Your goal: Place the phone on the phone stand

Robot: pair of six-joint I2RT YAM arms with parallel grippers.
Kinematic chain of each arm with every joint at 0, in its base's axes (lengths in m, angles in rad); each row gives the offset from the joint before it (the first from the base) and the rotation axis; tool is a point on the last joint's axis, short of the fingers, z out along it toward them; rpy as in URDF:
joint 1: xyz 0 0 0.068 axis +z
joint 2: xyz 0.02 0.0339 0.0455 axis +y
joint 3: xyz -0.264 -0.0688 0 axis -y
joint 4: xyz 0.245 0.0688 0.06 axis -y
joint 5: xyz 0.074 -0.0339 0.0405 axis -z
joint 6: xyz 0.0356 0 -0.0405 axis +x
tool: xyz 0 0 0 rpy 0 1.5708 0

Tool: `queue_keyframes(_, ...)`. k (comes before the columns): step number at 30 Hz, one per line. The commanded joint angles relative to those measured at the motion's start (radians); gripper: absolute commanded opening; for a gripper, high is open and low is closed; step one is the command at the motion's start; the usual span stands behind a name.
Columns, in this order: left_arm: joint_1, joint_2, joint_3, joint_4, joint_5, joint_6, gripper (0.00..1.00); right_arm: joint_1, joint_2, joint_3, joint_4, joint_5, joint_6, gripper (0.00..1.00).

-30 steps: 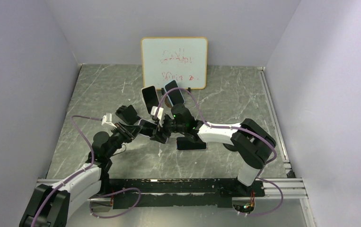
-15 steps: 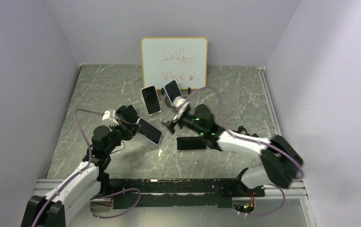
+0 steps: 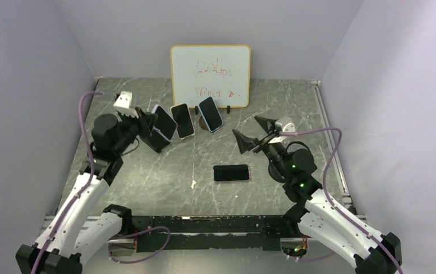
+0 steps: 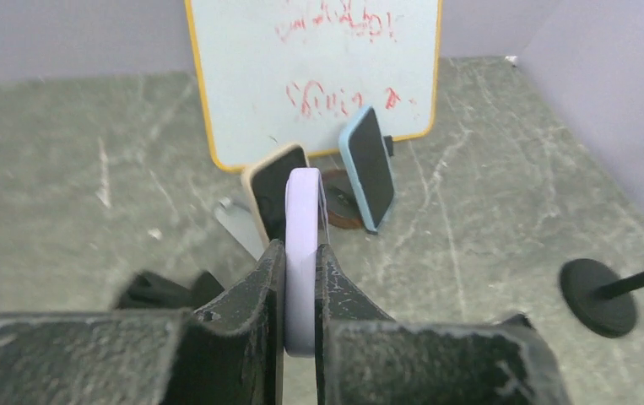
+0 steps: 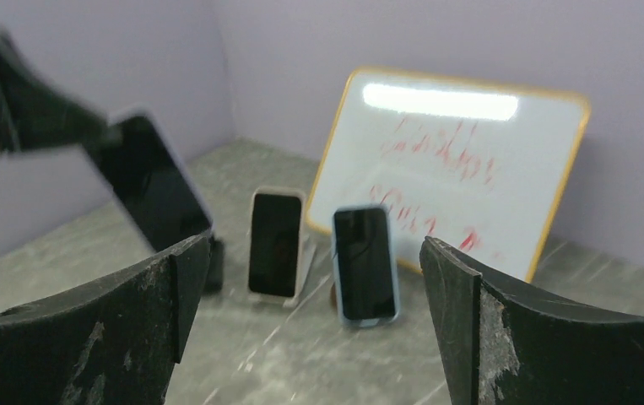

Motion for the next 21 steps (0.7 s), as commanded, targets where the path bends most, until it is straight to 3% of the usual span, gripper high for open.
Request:
queue_keyframes(1,0.095,0.111,0.205,-0.170,0.226,0.314,0.05,0.003,-0.011,-0.048,-0.073,-0.101,0.088,1.00)
queue_keyframes(4,0.167,0.179,0.266,-0.238,0.452,0.418,0.05,0.003,-0.034,-0.052,-0.090,-0.147,0.076,1.00)
queue_keyframes(10,0.262,0.253,0.303,-0.291,0.666,0.553,0.05,0.003,-0.100,-0.074,-0.065,-0.244,0.157,1.00)
queue_keyframes(21,0.363,0.306,0.217,-0.110,0.736,0.545,0.05,0.004,-0.165,-0.109,-0.041,-0.330,0.211,1.00)
